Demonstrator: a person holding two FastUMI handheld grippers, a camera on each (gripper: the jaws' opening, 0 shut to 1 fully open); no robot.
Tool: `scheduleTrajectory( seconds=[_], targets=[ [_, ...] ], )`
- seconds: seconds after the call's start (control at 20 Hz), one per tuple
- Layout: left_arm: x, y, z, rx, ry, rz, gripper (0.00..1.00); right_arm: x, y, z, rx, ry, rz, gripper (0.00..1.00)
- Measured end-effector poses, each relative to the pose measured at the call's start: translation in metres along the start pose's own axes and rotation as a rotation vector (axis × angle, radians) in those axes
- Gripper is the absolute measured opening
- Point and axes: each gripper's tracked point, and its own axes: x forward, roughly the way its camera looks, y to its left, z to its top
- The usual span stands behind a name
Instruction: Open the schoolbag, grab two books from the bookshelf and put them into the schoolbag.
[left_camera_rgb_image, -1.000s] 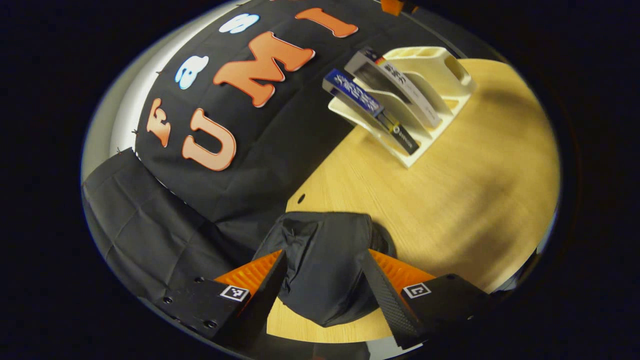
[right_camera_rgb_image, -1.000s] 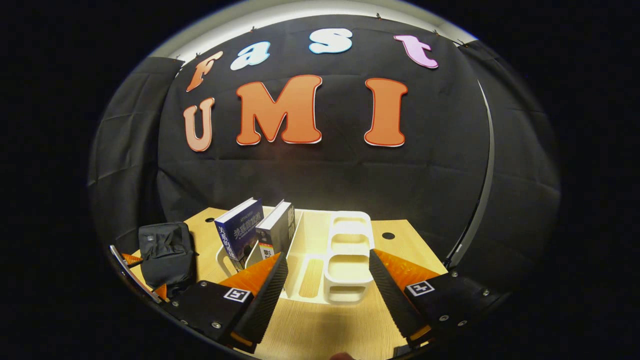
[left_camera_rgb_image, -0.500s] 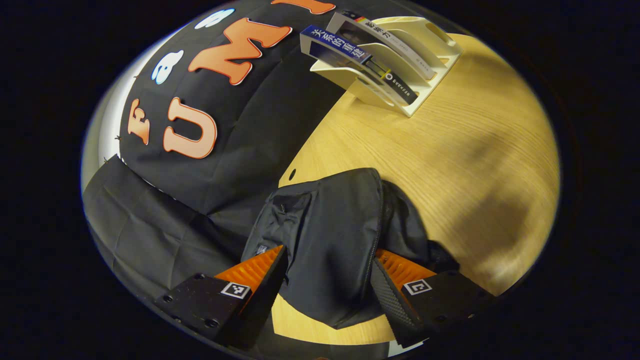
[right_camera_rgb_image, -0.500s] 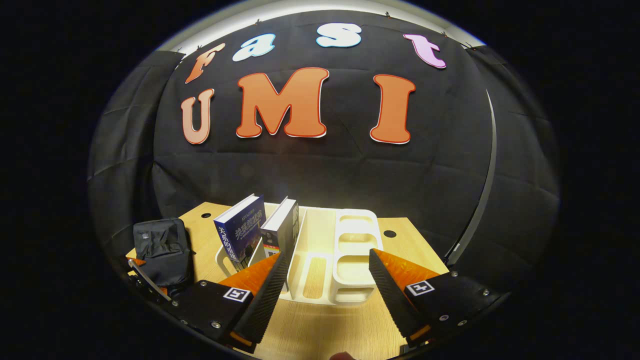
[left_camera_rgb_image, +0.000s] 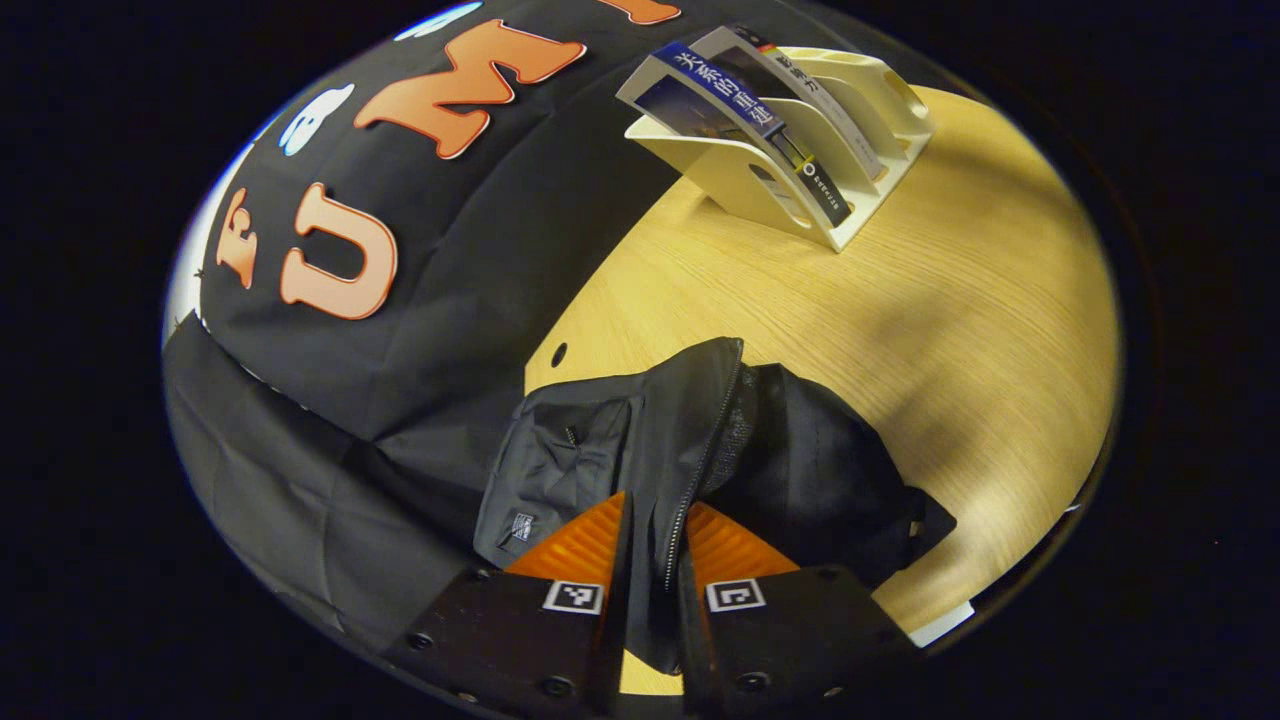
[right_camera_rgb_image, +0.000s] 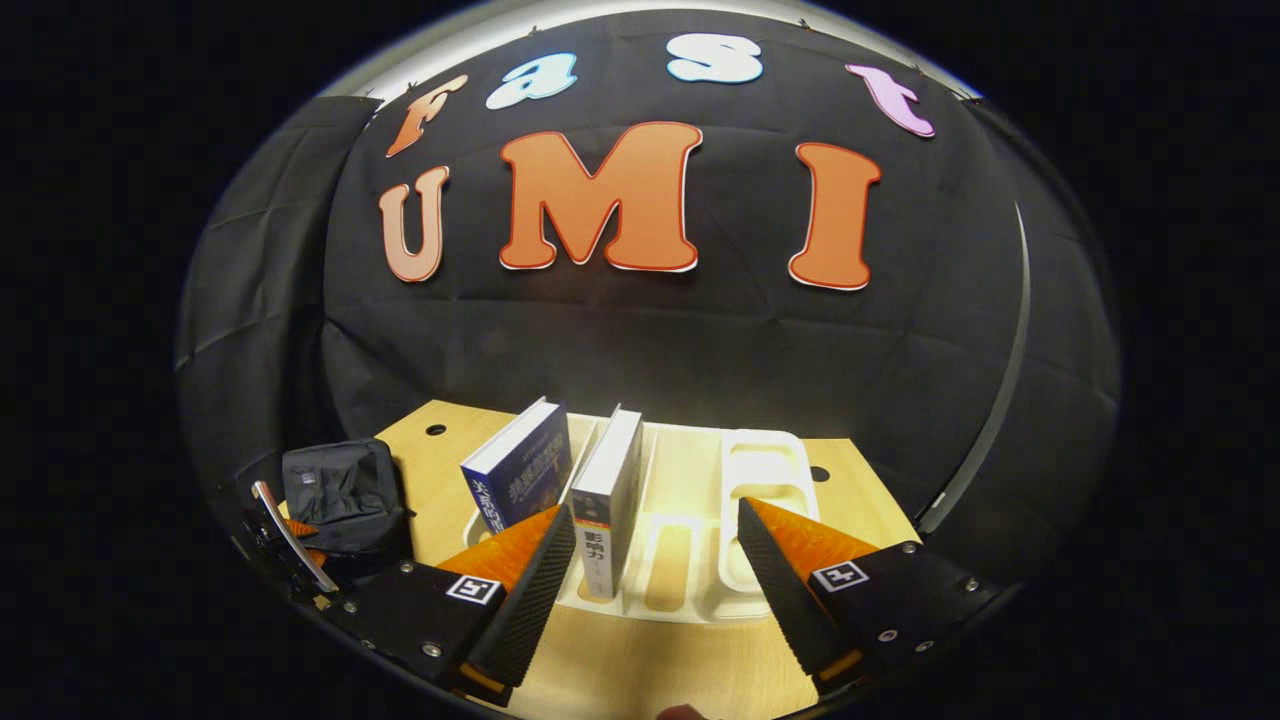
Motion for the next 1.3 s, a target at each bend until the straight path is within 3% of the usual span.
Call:
scheduleTrajectory(
  seconds=[0.05,0.1,0.35,0.4,0.45,0.85,1.05,1.3],
  targets=[
    [-0.002,0.006,0.003,-0.01,-0.002,-0.028,0.13,0.005,0.008,0.002,-0.002,0.014,0.014,0.97],
    [-0.001,0.012,0.005,-0.024,-0.006,-0.058,0.1,0.009,0.016,0.005,-0.007,0.024,0.025,0.97],
    [-0.004,0.054,0.012,-0.106,-0.03,-0.221,0.07,0.032,0.06,0.024,-0.044,0.101,0.052,0.97],
    [-0.005,0.065,0.013,-0.11,-0.036,-0.245,0.02,0.037,0.067,0.027,-0.037,0.122,0.053,0.97],
    [-0.006,0.076,0.015,-0.114,-0.043,-0.269,0.06,0.041,0.075,0.031,-0.031,0.14,0.055,0.97],
    [-0.013,0.138,0.028,-0.13,-0.071,-0.485,0.06,0.076,0.126,0.049,-0.047,0.33,0.047,0.97],
    [-0.017,0.166,0.038,-0.149,-0.076,-0.552,0.06,0.095,0.138,0.039,0.005,0.477,0.056,0.98],
    [-0.015,0.18,0.041,-0.136,-0.067,-0.604,0.06,0.13,0.131,0.025,0.025,0.644,0.009,0.98]
  ],
)
